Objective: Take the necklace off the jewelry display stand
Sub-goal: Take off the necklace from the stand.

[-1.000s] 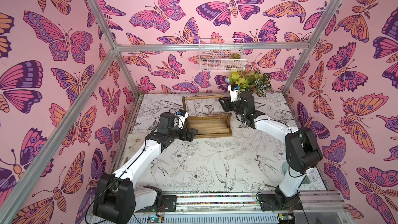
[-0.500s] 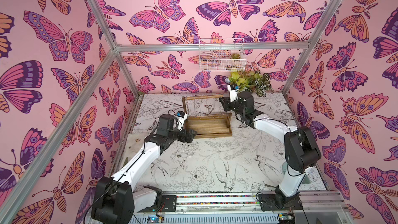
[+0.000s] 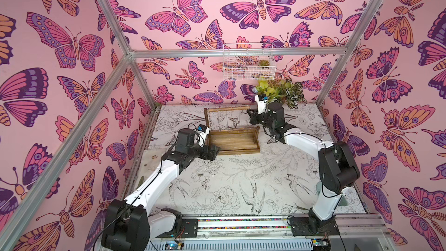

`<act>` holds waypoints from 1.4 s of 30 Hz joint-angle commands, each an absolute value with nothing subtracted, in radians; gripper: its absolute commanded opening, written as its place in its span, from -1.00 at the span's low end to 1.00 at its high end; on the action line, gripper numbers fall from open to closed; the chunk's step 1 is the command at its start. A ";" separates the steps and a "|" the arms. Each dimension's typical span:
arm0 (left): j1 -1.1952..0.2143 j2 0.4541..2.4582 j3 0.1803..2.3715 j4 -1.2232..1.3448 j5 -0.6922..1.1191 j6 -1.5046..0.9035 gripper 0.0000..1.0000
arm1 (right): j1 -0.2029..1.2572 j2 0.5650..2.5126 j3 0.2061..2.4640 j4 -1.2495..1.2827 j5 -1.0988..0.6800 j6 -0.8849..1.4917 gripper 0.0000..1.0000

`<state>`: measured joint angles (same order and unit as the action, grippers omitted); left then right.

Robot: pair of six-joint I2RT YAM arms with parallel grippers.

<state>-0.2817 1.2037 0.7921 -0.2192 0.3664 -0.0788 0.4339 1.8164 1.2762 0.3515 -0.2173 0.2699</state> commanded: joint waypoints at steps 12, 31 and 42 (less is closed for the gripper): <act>-0.278 1.183 0.782 -0.251 0.372 -0.073 1.00 | 0.439 1.724 1.297 0.286 -0.185 0.207 -0.94; -0.279 1.186 0.786 -0.254 0.383 -0.072 1.00 | 0.425 1.680 1.338 0.204 -0.170 0.165 -0.96; -0.290 1.205 0.799 -0.254 0.395 -0.063 1.00 | 0.425 1.642 1.416 0.091 -0.146 0.131 -0.96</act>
<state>-0.2829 1.1995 0.7921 -0.2371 0.3721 -0.0784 0.4313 1.6752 1.3731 0.1440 -0.1703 0.1555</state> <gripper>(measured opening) 0.995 0.069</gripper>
